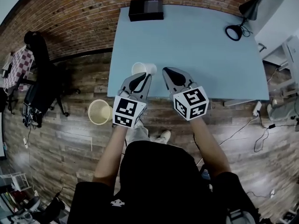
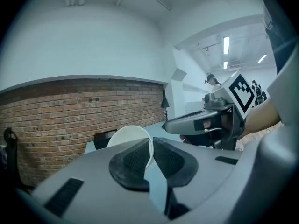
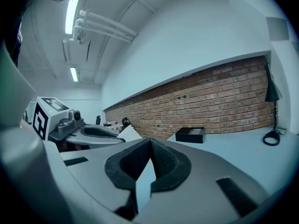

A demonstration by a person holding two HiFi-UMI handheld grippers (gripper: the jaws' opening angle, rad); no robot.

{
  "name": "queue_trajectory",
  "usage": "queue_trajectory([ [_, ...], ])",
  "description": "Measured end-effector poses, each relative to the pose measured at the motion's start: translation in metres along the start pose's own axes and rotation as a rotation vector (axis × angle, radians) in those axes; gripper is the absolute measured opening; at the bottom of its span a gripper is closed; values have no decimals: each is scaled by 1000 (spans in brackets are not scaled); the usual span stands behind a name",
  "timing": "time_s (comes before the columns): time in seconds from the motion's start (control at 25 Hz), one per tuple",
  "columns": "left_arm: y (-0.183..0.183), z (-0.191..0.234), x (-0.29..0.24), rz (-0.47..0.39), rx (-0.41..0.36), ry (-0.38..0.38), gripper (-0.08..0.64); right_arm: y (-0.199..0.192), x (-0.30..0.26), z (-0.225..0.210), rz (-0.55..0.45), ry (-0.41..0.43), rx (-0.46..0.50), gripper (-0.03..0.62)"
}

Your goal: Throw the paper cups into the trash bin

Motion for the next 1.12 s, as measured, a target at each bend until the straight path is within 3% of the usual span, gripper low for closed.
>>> queue_trajectory([
  [0.56,-12,52,74,-5,71,156,31,6,-40,74,-2,164,25,3],
  [1.12,-38,94,190,-49,122,220,31,1,-63,196,32,215,76,3],
])
Point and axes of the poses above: the fingertips, and each gripper's own axes: x backward along the fingers, z to its left, y out of its top, the point moved 4 cm from there along x, backward along the fingers, and after that the axes turned 11 degrees about y, right-handed, at the moved point
